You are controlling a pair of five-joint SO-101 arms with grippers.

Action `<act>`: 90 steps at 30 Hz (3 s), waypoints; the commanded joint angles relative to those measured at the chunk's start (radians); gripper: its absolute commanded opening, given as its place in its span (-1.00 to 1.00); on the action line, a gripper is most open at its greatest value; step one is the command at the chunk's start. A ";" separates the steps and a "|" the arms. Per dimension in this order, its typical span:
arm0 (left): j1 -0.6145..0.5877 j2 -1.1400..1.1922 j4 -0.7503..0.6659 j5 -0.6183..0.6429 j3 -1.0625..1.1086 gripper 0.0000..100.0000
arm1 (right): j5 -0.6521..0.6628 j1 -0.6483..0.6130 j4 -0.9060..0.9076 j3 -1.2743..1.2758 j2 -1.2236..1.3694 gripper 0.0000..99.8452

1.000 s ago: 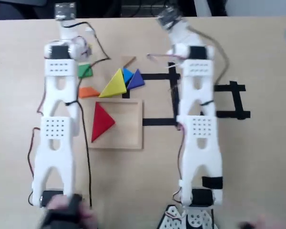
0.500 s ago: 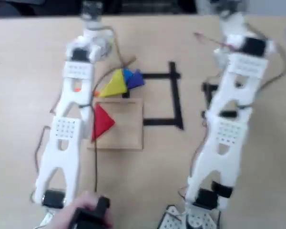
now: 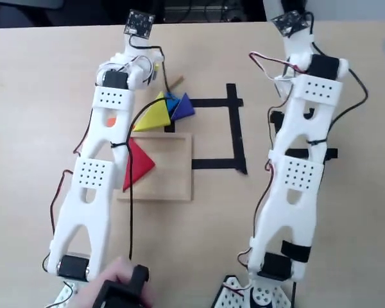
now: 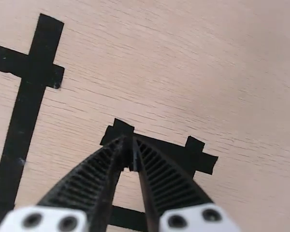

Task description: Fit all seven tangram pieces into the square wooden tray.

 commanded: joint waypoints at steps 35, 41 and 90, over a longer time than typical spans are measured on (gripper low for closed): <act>-0.378 -0.173 0.769 0.265 -0.134 -0.94 | -0.023 -0.252 -0.471 -0.048 0.206 -0.98; -0.440 0.003 0.767 0.129 -0.137 -0.93 | -0.023 -0.250 -0.471 -0.048 0.208 -0.98; -0.478 0.080 0.770 0.018 -0.045 -0.93 | 0.014 -0.176 -0.347 -0.047 0.082 -0.98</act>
